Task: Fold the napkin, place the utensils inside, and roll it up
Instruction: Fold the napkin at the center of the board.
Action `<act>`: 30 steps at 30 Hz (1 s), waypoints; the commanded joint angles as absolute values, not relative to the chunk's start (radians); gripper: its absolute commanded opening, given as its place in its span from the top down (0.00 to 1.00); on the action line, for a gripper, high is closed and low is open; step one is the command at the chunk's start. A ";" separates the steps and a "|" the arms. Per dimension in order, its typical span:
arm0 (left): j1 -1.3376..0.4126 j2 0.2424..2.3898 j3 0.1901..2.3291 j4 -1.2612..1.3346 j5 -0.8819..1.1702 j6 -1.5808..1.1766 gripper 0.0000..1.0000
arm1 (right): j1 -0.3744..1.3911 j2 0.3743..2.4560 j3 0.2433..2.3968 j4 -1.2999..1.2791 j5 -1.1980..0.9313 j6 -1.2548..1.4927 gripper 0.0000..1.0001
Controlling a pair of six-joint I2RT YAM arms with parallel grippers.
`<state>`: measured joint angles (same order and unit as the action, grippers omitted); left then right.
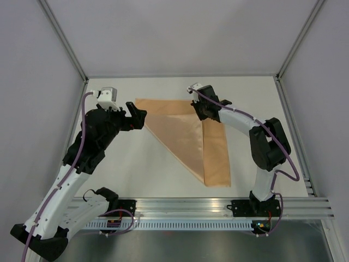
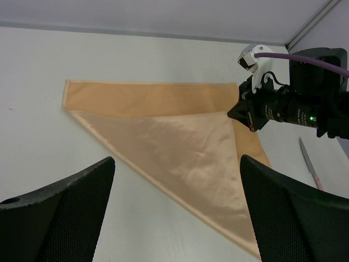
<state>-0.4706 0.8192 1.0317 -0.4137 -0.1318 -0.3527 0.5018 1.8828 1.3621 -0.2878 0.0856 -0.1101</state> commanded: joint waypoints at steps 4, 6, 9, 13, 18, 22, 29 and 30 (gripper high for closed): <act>-0.465 0.831 1.025 -0.368 -0.107 -0.399 0.00 | 0.439 1.925 1.427 -0.256 0.078 -0.120 1.00; -0.465 0.831 1.023 -0.367 -0.107 -0.399 0.00 | 0.428 1.939 1.437 -0.255 0.078 -0.120 0.99; -0.465 0.838 1.025 -0.367 -0.106 -0.397 0.00 | 0.405 1.957 1.459 -0.256 0.072 -0.115 1.00; -0.465 0.847 1.023 -0.362 -0.106 -0.396 0.00 | 0.376 1.973 1.488 -0.256 0.071 -0.112 1.00; -0.465 0.854 1.025 -0.359 -0.103 -0.396 0.00 | 0.348 1.997 1.520 -0.256 0.063 -0.097 1.00; -0.466 0.862 1.025 -0.354 -0.098 -0.396 0.00 | 0.322 2.013 1.539 -0.259 0.057 -0.087 0.99; -0.465 0.871 1.028 -0.350 -0.094 -0.393 0.00 | 0.298 2.029 1.546 -0.255 0.055 -0.078 1.00; -0.465 0.873 1.026 -0.348 -0.092 -0.393 0.00 | 0.293 2.031 1.546 -0.253 0.055 -0.078 0.99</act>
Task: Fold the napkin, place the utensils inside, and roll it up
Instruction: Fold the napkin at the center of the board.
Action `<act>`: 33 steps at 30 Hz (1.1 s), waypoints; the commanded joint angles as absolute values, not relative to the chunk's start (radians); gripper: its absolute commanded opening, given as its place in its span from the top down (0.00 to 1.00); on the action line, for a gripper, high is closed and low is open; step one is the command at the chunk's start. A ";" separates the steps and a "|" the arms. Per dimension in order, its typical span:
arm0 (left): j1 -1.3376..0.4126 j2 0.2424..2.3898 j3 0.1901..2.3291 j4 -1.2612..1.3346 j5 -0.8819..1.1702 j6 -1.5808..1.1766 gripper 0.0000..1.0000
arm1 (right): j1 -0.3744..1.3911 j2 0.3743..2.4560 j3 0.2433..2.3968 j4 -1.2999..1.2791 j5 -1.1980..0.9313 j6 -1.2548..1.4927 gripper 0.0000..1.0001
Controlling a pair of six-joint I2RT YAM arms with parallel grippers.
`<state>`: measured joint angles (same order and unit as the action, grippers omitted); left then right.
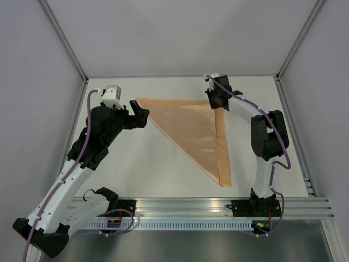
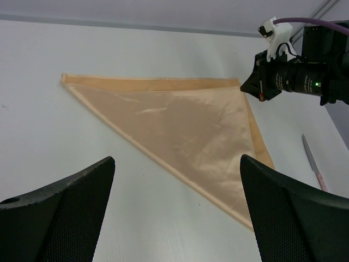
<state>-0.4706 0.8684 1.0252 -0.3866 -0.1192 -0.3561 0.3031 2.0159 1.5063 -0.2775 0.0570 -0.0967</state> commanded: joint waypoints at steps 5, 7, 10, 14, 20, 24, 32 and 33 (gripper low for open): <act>-0.465 0.876 1.023 -0.344 -0.089 -0.394 0.00 | 0.284 2.036 1.546 -0.250 0.058 -0.078 1.00; -0.466 0.876 1.022 -0.342 -0.089 -0.394 0.00 | 0.276 2.040 1.551 -0.245 0.060 -0.074 1.00; -0.465 0.879 1.020 -0.339 -0.086 -0.396 0.00 | 0.267 2.045 1.555 -0.245 0.061 -0.071 1.00; -0.466 0.879 1.019 -0.337 -0.089 -0.396 0.00 | 0.256 2.046 1.557 -0.241 0.061 -0.067 1.00; -0.465 0.881 1.014 -0.336 -0.086 -0.397 0.00 | 0.241 2.056 1.566 -0.236 0.061 -0.061 1.00; -0.465 0.882 1.014 -0.333 -0.084 -0.399 0.00 | 0.232 2.060 1.574 -0.233 0.064 -0.058 1.00; -0.465 0.887 1.015 -0.330 -0.078 -0.402 0.00 | 0.209 2.072 1.583 -0.232 0.064 -0.055 1.00; -0.465 0.888 1.015 -0.330 -0.077 -0.403 0.00 | 0.206 2.072 1.583 -0.232 0.061 -0.055 1.00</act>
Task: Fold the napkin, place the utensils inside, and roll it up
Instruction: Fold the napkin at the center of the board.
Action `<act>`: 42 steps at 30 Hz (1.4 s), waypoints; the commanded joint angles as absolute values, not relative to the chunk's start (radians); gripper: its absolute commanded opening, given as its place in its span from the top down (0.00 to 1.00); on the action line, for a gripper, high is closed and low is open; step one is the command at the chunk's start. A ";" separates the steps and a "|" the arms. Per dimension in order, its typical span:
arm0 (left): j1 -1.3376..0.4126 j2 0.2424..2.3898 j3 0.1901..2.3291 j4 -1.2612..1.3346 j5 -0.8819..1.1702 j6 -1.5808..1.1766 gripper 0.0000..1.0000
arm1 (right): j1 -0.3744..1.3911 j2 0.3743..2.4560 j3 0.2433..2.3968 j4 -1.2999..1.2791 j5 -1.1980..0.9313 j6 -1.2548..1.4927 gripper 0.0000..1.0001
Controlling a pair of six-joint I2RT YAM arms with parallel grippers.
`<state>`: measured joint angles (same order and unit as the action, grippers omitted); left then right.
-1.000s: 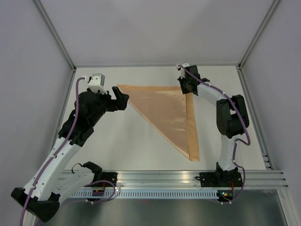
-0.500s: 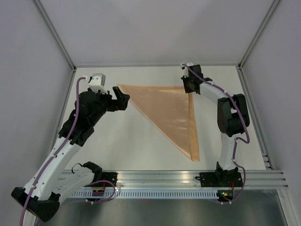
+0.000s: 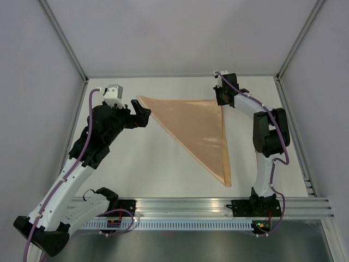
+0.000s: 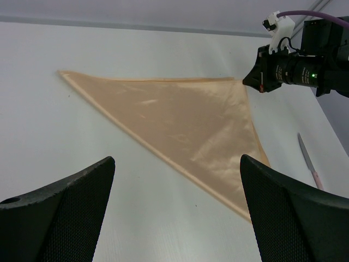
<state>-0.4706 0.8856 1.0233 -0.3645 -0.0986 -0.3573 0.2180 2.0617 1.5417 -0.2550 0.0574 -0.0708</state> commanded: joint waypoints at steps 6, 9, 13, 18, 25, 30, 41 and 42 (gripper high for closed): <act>-0.465 0.890 1.014 -0.328 -0.075 -0.407 0.00 | 0.195 2.092 1.595 -0.232 0.061 -0.058 1.00; -0.465 0.887 1.011 -0.328 -0.074 -0.410 0.01 | 0.195 2.100 1.603 -0.232 0.061 -0.061 1.00; -0.466 0.885 1.008 -0.328 -0.077 -0.410 0.01 | 0.195 2.118 1.632 -0.248 0.060 -0.074 1.00; -0.466 0.885 1.005 -0.327 -0.075 -0.413 0.01 | 0.195 2.141 1.677 -0.275 0.061 -0.084 1.00; -0.466 0.890 1.002 -0.324 -0.075 -0.413 0.01 | 0.195 2.155 1.701 -0.284 0.072 -0.092 0.99; -0.466 0.888 1.000 -0.322 -0.075 -0.410 0.01 | 0.195 2.164 1.713 -0.288 0.075 -0.092 1.00; -0.466 0.891 0.997 -0.319 -0.074 -0.411 0.01 | 0.193 2.181 1.709 -0.287 0.090 -0.094 1.00; -0.465 0.893 0.997 -0.319 -0.074 -0.411 0.01 | 0.195 2.183 1.707 -0.285 0.092 -0.095 1.00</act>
<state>-0.4706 0.8898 0.9997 -0.3580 -0.0940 -0.3714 0.1989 2.1700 1.6726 -0.2855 0.0620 -0.0837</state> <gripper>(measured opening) 0.993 0.010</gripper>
